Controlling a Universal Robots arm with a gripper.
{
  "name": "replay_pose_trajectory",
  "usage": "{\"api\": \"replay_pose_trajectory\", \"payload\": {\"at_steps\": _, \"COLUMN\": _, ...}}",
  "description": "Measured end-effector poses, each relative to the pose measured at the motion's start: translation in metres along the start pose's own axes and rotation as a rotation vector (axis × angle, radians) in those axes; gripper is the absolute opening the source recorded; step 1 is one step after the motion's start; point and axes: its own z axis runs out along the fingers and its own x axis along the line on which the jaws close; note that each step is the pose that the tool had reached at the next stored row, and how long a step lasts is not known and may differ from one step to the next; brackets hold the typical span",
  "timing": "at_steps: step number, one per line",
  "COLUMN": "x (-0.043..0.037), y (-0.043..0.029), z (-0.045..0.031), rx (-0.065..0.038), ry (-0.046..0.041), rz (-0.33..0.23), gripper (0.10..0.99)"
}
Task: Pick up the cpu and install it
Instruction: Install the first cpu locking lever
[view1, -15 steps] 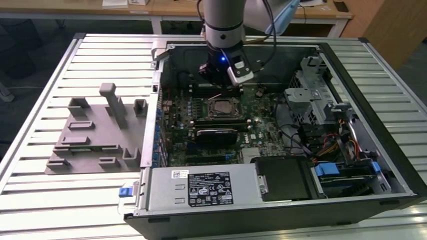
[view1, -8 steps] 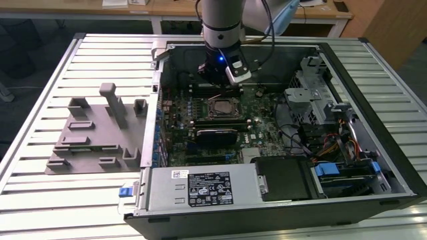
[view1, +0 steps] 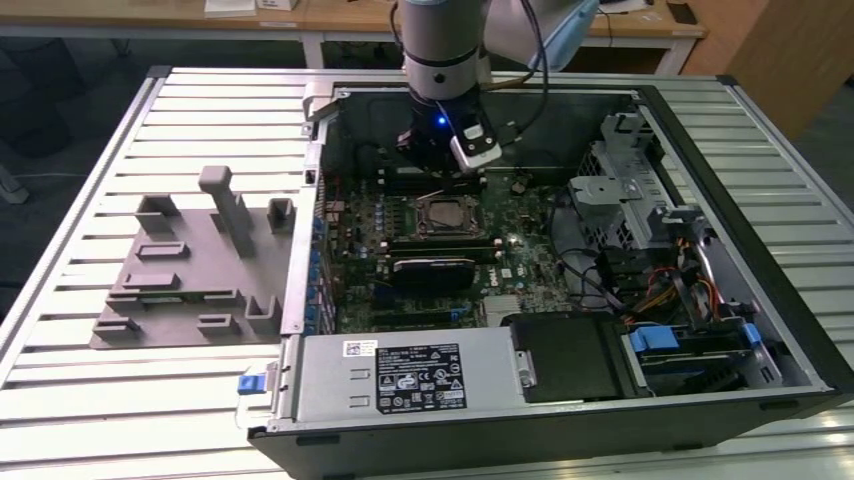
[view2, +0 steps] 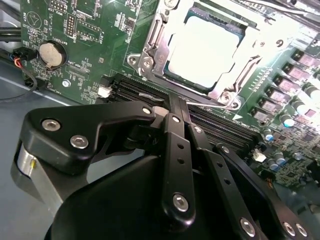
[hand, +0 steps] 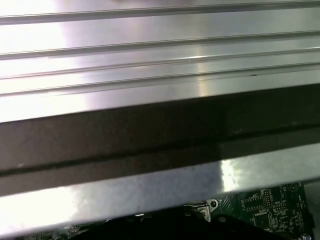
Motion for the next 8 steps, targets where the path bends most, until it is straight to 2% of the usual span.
{"api": "replay_pose_trajectory", "payload": {"at_steps": 5, "x": 0.0012, "y": 0.0006, "z": 0.0031, "rx": -0.001, "ry": -0.0083, "rz": 0.001, "gripper": 0.106}}
{"api": "replay_pose_trajectory", "payload": {"at_steps": 8, "x": 0.0024, "y": 0.0009, "z": 0.0041, "rx": 0.001, "ry": -0.0133, "rz": 0.021, "gripper": 0.106}}
